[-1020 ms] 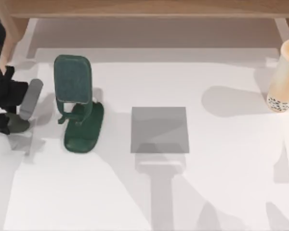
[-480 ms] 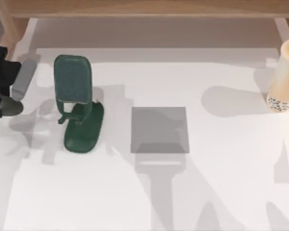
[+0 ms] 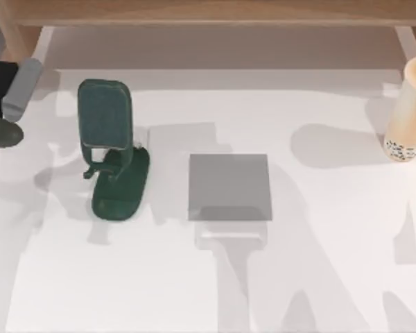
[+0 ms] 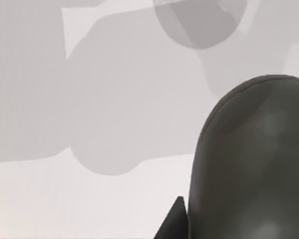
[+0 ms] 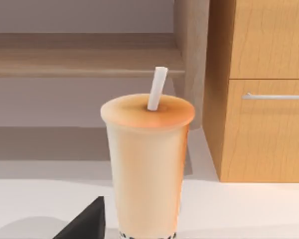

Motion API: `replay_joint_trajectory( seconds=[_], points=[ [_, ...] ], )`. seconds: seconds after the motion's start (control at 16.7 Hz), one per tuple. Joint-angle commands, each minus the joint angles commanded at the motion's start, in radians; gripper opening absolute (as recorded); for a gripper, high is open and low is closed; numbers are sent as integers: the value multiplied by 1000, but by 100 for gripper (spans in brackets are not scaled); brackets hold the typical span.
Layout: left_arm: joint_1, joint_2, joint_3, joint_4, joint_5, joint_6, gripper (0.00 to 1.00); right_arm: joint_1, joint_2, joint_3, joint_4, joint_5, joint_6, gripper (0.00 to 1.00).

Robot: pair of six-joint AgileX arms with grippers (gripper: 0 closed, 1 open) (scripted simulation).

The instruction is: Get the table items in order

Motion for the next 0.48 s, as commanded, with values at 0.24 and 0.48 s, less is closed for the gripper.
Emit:
replay_joint_trajectory(
  seconds=[0.24, 0.48],
  points=[
    [-12, -17, 20, -2, 2, 21, 0, 0, 0, 0, 0, 0, 0, 100],
    [-91, -88, 137, -25, 9, 122, 0, 0, 0, 0, 0, 0, 0, 100]
  ],
)
